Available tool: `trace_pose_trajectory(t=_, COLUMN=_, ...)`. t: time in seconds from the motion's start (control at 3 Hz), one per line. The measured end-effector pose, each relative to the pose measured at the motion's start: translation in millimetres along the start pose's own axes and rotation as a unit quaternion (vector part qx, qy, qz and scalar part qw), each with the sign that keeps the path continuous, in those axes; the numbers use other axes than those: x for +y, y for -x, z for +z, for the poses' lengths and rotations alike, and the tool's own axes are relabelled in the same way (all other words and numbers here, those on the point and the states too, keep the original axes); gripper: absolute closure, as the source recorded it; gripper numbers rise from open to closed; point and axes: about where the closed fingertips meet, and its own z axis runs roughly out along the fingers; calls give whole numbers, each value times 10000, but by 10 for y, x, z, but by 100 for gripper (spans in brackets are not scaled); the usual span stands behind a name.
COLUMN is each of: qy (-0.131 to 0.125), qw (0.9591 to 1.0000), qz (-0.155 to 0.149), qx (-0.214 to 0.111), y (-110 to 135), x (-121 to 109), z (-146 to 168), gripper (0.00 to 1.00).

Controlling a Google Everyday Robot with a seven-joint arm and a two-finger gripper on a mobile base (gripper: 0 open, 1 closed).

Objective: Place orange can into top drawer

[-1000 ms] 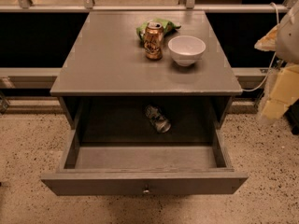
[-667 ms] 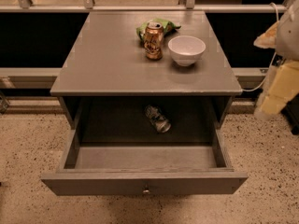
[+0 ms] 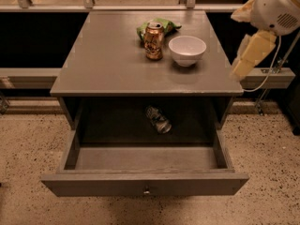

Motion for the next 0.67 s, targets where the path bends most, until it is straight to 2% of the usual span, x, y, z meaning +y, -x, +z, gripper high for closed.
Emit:
trace_pose_trajectory(t=0.33, qy=-67, qw=9952, qz=70, qx=-969, y=326, x=-583, z=384, gripper=0)
trace_pose_trajectory(t=0.67, qy=48, qw=9824, qz=252, qx=-1851, y=773, x=-947, z=862, gripper=0)
